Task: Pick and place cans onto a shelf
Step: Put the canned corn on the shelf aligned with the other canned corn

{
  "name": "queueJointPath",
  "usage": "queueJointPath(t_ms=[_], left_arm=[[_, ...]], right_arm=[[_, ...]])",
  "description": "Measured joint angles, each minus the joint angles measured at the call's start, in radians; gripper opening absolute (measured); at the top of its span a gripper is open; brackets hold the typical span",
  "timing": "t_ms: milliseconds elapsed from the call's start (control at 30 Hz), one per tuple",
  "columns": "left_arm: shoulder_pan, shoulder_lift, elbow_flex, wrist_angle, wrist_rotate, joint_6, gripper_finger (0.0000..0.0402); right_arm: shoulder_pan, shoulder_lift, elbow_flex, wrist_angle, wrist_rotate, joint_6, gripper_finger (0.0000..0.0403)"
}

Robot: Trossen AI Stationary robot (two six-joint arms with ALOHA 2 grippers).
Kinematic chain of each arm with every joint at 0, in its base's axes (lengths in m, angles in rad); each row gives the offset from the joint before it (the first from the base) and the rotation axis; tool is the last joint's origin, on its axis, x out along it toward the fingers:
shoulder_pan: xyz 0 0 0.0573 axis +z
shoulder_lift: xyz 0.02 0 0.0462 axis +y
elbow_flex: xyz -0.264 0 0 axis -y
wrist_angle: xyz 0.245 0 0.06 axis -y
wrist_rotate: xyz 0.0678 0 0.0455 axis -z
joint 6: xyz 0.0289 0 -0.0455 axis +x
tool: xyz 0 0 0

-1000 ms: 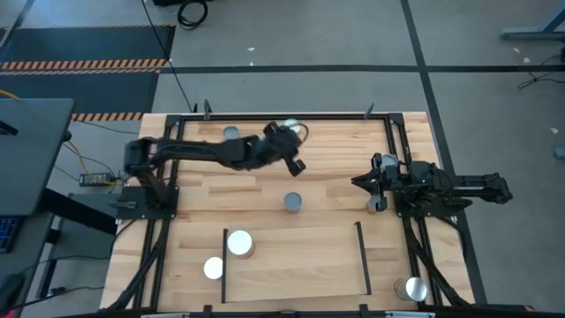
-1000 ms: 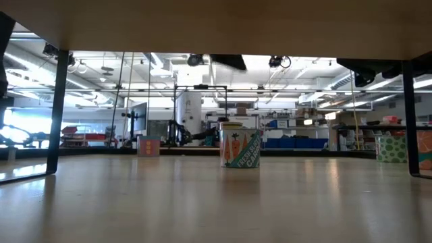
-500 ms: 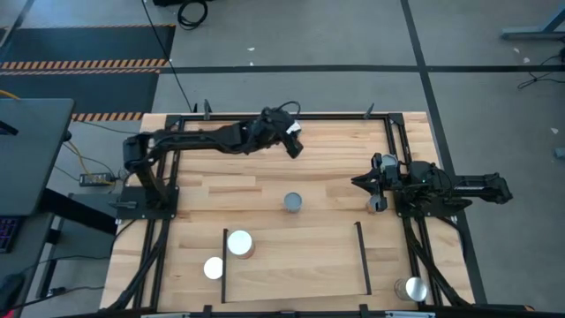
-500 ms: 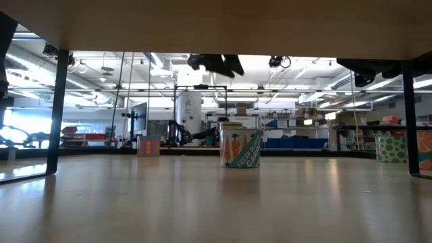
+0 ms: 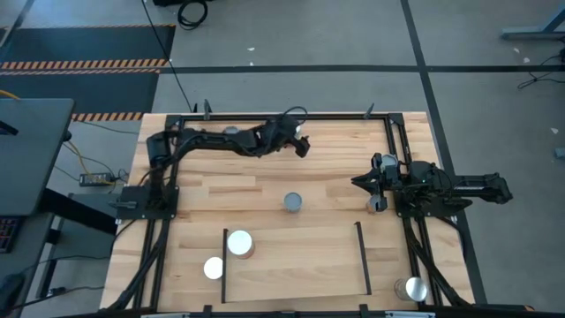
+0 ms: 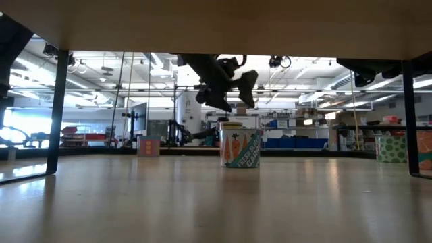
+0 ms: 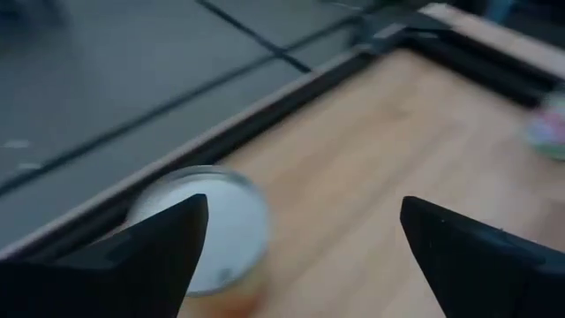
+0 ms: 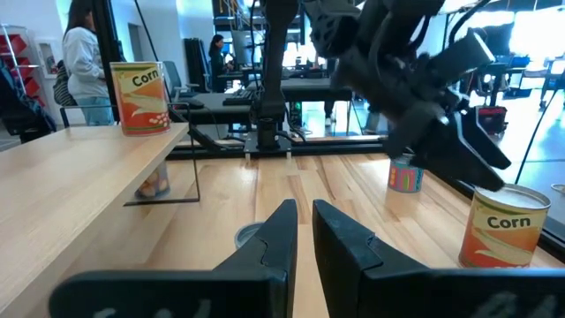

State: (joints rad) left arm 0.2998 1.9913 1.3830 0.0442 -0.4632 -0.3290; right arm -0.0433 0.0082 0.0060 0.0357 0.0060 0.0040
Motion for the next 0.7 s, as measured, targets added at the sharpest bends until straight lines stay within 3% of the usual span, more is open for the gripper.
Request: queueJointPath(t_ms=[133, 200, 333, 533, 700], left_arm=[[-0.018, 0.025, 0.0, -0.001, -0.197, -0.033, 0.0379], [-0.021, 0.026, 0.0, -0.008, -0.246, -0.068, 0.0378], [-0.007, 0.043, 0.001, -0.003, -0.243, -0.151, 0.0378], [0.043, 0.088, 0.002, 0.02, -0.165, -0.169, 0.0378], [0.069, 0.096, 0.002, 0.038, -0.161, -0.187, 0.0378]], right_arm=[[0.0, 0.0, 0.0, 0.0, 0.0, 0.0, 0.0047], [0.0, 0.0, 0.0, 0.0, 0.0, 0.0, 0.0047], [0.0, 0.0, 0.0, 0.0, 0.0, 0.0, 0.0047], [0.0, 0.0, 0.0, 0.0, 0.0, 0.0, 0.0047], [0.0, 0.0, 0.0, 0.0, 0.0, 0.0, 0.0047]])
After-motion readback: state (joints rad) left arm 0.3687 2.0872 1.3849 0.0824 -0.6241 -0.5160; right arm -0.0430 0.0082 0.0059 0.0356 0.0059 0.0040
